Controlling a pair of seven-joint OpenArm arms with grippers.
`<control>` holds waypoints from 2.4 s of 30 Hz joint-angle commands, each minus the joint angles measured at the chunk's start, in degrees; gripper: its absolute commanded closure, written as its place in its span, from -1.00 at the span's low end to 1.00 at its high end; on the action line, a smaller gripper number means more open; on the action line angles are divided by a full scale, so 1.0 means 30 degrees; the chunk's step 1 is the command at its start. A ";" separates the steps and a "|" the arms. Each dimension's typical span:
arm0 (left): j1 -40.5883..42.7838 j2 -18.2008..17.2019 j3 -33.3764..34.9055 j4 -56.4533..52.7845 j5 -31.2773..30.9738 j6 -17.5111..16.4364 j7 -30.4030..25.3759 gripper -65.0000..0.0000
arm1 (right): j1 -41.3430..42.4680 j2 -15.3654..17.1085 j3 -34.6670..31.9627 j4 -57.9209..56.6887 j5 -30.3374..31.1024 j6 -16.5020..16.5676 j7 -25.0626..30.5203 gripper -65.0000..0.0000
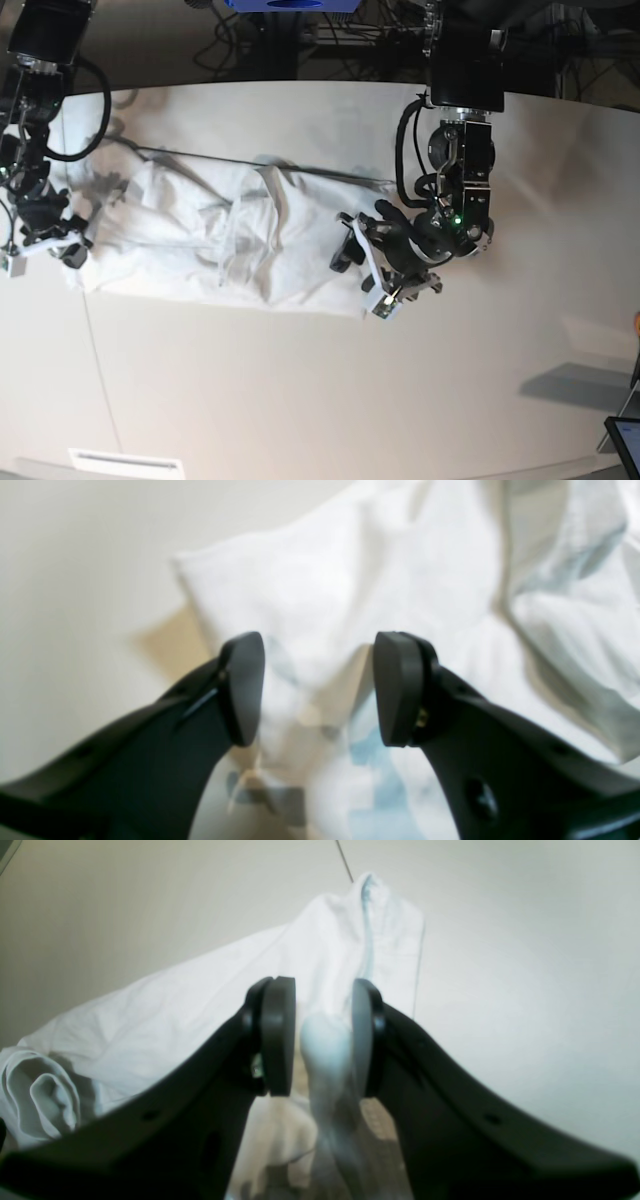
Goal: Fold the T-shirt properly
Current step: 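Smooth the folded shirt with the left gripper and withdraw the right gripper, then move both grippers to the two ends of the folded shirt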
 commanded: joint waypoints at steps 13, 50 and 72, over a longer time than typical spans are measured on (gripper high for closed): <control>0.0117 -0.1383 -0.0053 -0.1300 -0.0098 0.0015 -0.0416 -0.05 | 0.0252 0.0313 0.0163 0.0360 0.0148 0.0131 0.0396 0.43; 0.2139 -0.4431 -0.7613 0.4649 -0.0098 0.0015 0.1518 0.09 | 0.1688 0.0254 0.0192 0.0594 0.0177 0.3765 -0.4996 0.42; 0.1729 -0.5251 -0.7906 0.0253 0.6935 -0.0073 0.1459 1.00 | 0.1834 -0.0273 0.3855 0.0594 0.0177 0.3941 -0.8806 0.12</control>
